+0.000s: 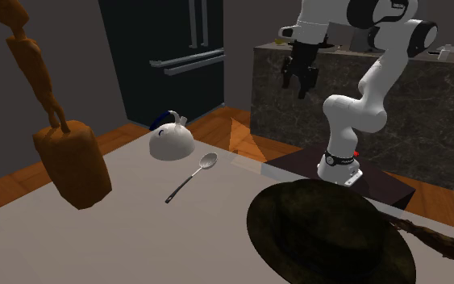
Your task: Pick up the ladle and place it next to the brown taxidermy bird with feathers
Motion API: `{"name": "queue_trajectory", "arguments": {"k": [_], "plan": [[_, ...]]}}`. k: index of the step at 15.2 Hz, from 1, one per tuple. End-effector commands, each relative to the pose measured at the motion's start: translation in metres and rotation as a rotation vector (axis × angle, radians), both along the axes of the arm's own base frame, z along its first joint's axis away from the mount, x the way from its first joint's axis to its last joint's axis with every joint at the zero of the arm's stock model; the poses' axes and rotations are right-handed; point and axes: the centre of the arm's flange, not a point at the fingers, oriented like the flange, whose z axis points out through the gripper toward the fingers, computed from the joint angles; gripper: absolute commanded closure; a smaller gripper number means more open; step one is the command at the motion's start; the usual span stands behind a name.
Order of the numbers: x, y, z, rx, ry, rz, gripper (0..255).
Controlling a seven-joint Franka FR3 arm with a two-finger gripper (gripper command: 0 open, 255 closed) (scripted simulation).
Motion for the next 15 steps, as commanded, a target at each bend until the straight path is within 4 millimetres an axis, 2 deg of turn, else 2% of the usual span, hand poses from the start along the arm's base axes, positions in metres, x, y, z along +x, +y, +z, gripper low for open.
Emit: {"name": "queue_trajectory", "arguments": {"k": [1, 8, 15], "plan": [[0.0, 0.0, 0.0, 0.0, 0.0, 0.0, 0], [0.074, -0.047, -0.043, 0.04, 0.03, 0.135, 0], [0.151, -0.083, -0.09, 0.081, 0.06, 0.27, 0]]}}
